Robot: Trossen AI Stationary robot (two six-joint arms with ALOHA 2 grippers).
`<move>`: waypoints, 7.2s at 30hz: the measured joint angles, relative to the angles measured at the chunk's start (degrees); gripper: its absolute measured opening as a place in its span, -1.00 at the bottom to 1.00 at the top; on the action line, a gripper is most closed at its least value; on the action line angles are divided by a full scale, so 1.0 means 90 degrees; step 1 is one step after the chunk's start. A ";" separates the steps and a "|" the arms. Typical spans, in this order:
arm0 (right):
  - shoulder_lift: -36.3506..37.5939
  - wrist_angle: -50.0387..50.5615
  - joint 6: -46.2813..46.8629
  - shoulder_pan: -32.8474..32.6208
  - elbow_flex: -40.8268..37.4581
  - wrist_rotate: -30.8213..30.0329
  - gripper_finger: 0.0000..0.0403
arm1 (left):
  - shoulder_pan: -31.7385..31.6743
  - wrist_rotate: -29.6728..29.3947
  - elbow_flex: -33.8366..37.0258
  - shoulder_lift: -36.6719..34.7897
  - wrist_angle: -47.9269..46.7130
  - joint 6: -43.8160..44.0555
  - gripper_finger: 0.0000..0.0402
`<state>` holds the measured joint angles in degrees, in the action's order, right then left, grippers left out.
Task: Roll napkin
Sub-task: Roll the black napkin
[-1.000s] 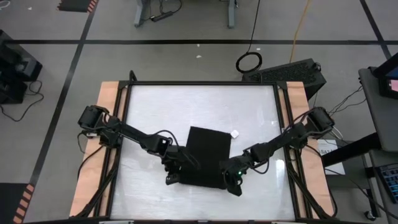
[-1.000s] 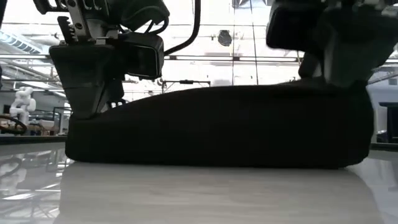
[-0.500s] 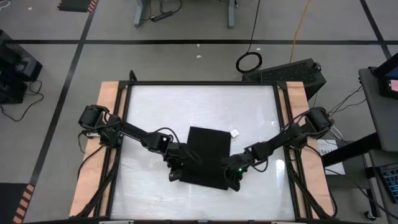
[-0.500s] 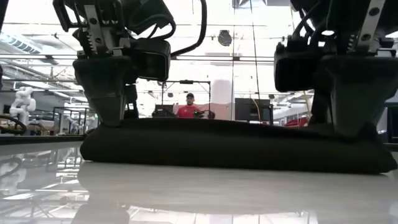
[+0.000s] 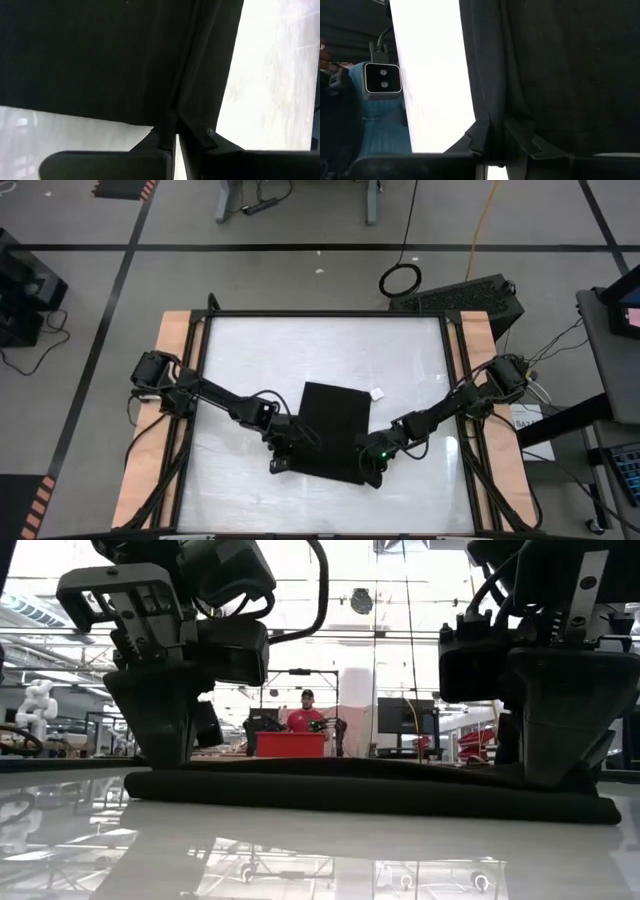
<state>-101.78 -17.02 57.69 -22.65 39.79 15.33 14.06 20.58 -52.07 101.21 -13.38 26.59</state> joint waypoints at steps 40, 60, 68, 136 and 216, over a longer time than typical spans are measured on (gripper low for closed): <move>-0.0015 0.0103 0.0233 0.0017 -0.0012 -0.0036 -0.83 | 0.1452 -0.1946 -0.0005 -0.0806 0.0513 -0.3508 0.10; 0.0072 0.0048 0.0071 0.0010 -0.0028 -0.0103 -0.75 | 0.1314 -0.2136 -0.0034 0.0277 0.0457 -0.2668 -0.20; 0.0742 0.0206 -0.0923 -0.0010 -0.0053 -0.0396 -0.22 | 0.1279 -0.1903 -0.0029 0.0291 0.0455 -0.2650 -0.92; 0.0428 0.1514 -0.1790 -0.0529 0.1158 -0.0446 -0.97 | 0.0883 0.0892 0.0002 -0.0049 0.0745 -0.0655 -0.97; -0.0420 0.1244 0.0608 0.0481 0.1143 0.1006 -0.96 | 0.2865 -0.4480 -0.0023 -0.1034 0.0310 -0.2704 -0.31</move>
<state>-105.56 -5.83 63.16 -18.33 50.08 24.38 39.85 -19.74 -52.28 91.90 -10.59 2.25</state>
